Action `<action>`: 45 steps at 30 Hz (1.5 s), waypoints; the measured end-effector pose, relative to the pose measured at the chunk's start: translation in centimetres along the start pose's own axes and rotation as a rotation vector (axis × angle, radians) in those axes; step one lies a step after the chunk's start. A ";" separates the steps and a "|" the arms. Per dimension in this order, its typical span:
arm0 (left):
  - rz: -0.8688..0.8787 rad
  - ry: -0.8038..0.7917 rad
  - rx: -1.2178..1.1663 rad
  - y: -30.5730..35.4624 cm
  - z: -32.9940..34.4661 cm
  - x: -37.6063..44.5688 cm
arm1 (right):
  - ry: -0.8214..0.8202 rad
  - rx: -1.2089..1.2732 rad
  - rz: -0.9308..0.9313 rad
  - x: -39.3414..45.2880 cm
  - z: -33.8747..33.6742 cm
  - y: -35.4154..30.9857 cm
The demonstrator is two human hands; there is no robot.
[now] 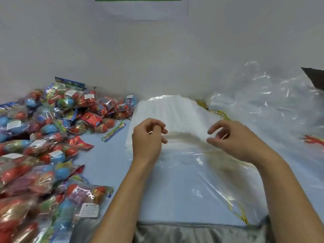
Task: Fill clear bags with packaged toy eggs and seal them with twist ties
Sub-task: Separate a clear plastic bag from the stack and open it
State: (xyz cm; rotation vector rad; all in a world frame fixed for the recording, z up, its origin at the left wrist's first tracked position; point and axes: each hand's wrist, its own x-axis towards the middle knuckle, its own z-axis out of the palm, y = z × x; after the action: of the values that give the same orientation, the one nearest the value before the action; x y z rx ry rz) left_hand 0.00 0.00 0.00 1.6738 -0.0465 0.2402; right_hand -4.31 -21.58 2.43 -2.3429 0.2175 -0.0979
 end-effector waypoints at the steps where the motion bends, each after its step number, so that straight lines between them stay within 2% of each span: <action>1: 0.013 0.005 -0.008 -0.1 -0.1 0.1 | -0.061 -0.079 0.089 -0.2 -0.4 0.4; 3: -0.012 0.010 -0.008 -0.2 -0.1 0.1 | -0.180 -0.268 0.266 -0.4 -0.8 1.2; 5: -0.018 -0.008 -0.020 -0.3 0.1 0.1 | -0.264 -0.330 0.339 -0.5 -0.4 1.5; 11: -0.017 -0.090 0.051 -0.4 0.6 -0.2 | -0.094 -0.269 0.308 0.4 0.5 1.4; 16: 0.005 -0.193 0.118 -0.5 1.2 -0.7 | 0.073 -0.216 0.133 0.3 -0.3 1.8; 20: 0.011 -0.276 0.123 -0.6 1.5 -1.1 | 0.375 0.065 -0.083 0.1 -0.5 0.3; 22: 0.000 -0.316 0.065 -0.3 1.7 -1.1 | 0.445 0.198 -0.209 0.0 0.3 -1.1; 25: -0.194 -0.373 -0.187 0.5 1.7 -1.2 | 0.386 0.283 -0.359 -0.5 2.4 -3.4; 28: -0.438 -0.482 -0.393 0.9 1.2 -0.8 | 0.193 0.322 -0.447 -1.1 4.8 -5.1; 31: -0.495 -0.625 -0.547 1.2 0.3 -0.6 | -0.011 0.319 -0.482 -1.6 6.2 -5.7; 32: -0.483 -0.616 -0.566 1.4 0.0 -0.6 | -0.051 0.296 -0.493 -1.7 6.4 -5.6; 34: -0.462 -0.471 -0.547 1.5 -0.2 -0.3 | -0.060 0.295 -0.488 -1.6 6.5 -5.6; 36: -0.425 -0.313 -0.541 1.2 -0.1 0.1 | 0.054 0.372 -0.428 -1.3 6.2 -5.5; 39: -0.348 -0.171 -0.463 1.0 -0.3 0.3 | 0.317 0.408 -0.301 -0.4 5.5 -4.6; 42: -0.310 -0.128 -0.466 0.9 -0.4 0.3 | 0.456 0.450 -0.182 0.3 4.9 -3.5; 45: -0.289 -0.112 -0.461 1.0 -0.3 0.2 | 0.553 0.480 -0.151 0.5 4.9 -3.2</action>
State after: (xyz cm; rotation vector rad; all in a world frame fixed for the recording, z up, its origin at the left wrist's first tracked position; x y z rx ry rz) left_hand -0.02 0.23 1.02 1.2137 0.0540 -0.0809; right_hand -2.76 -16.09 1.26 -1.8051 0.2514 -0.7877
